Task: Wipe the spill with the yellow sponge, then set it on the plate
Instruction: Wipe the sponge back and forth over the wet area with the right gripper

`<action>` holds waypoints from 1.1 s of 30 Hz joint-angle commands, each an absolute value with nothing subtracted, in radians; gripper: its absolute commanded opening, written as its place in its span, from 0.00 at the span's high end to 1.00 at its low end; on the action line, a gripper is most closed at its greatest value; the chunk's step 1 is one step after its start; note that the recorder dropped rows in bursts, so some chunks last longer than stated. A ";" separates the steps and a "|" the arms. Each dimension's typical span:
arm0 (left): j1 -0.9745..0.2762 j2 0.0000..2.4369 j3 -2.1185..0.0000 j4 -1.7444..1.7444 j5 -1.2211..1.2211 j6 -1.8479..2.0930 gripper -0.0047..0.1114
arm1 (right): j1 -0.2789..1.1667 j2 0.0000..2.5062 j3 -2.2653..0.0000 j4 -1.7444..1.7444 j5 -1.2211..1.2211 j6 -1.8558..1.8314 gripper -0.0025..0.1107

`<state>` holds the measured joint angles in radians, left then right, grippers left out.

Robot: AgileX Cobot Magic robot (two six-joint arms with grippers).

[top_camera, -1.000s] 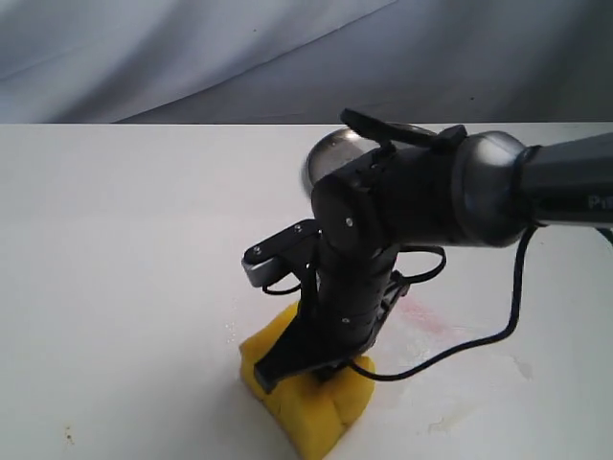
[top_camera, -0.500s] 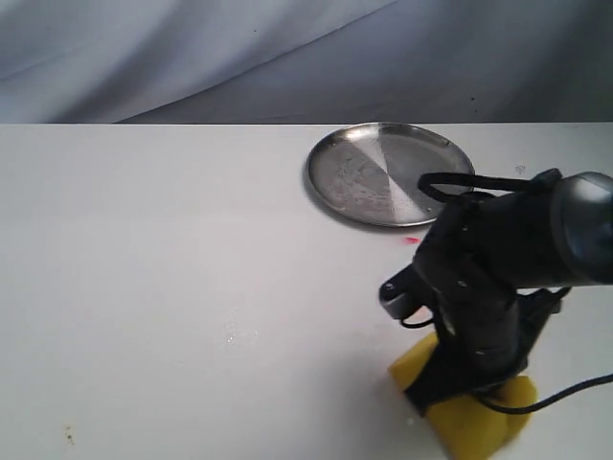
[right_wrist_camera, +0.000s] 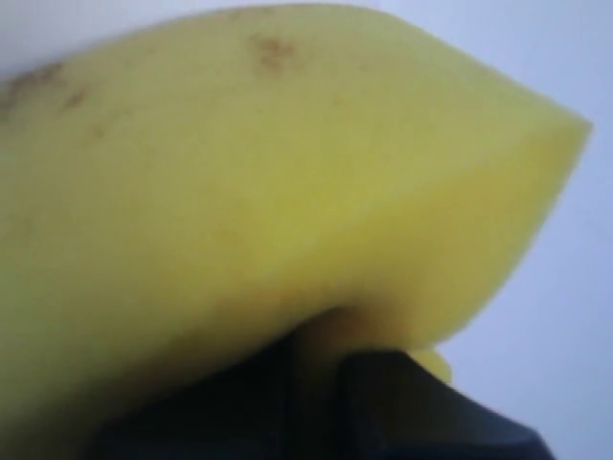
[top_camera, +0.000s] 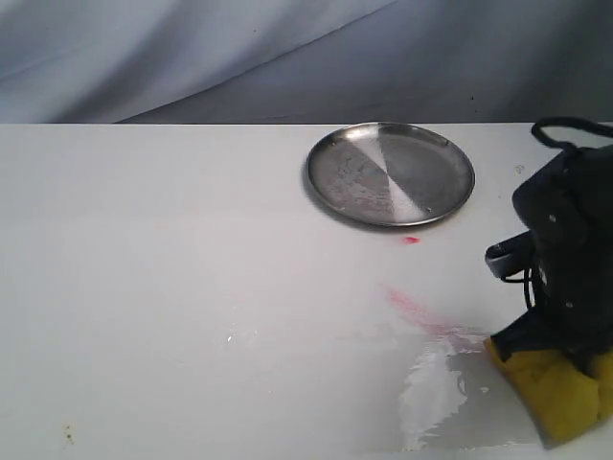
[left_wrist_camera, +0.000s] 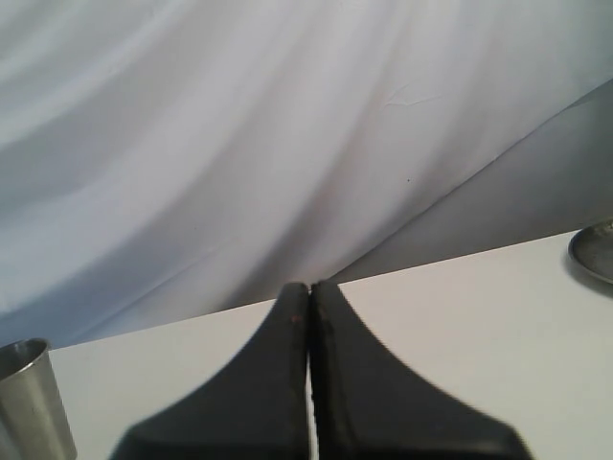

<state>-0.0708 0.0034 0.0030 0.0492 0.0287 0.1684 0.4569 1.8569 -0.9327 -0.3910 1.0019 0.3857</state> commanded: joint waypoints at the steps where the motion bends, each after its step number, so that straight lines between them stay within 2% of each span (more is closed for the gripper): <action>1: -0.069 0.000 0.000 0.042 0.022 0.160 0.96 | 0.430 1.875 -1.059 -0.183 0.906 0.273 0.98; 8: -0.069 0.000 0.000 0.042 0.022 0.160 0.96 | 0.562 1.928 -1.200 0.215 0.864 0.050 0.98; 14: -0.069 0.000 0.000 0.042 0.022 0.160 0.96 | 0.761 1.957 -1.224 0.214 0.855 0.041 0.98; 19: -0.069 0.000 0.000 0.042 0.022 0.160 0.96 | 0.875 1.958 -1.224 0.131 0.948 0.028 0.98; 26: -0.069 0.000 0.000 0.042 0.022 0.160 0.96 | 0.871 1.958 -1.222 -0.176 1.145 0.178 0.98; 33: -0.069 0.000 0.000 0.042 0.022 0.160 0.96 | 0.804 1.918 -1.132 -0.312 1.159 0.249 0.98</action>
<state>-0.0708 0.0034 0.0030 0.0492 0.0287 0.1684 0.8400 1.9399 -1.1791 -0.2261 1.1310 0.2161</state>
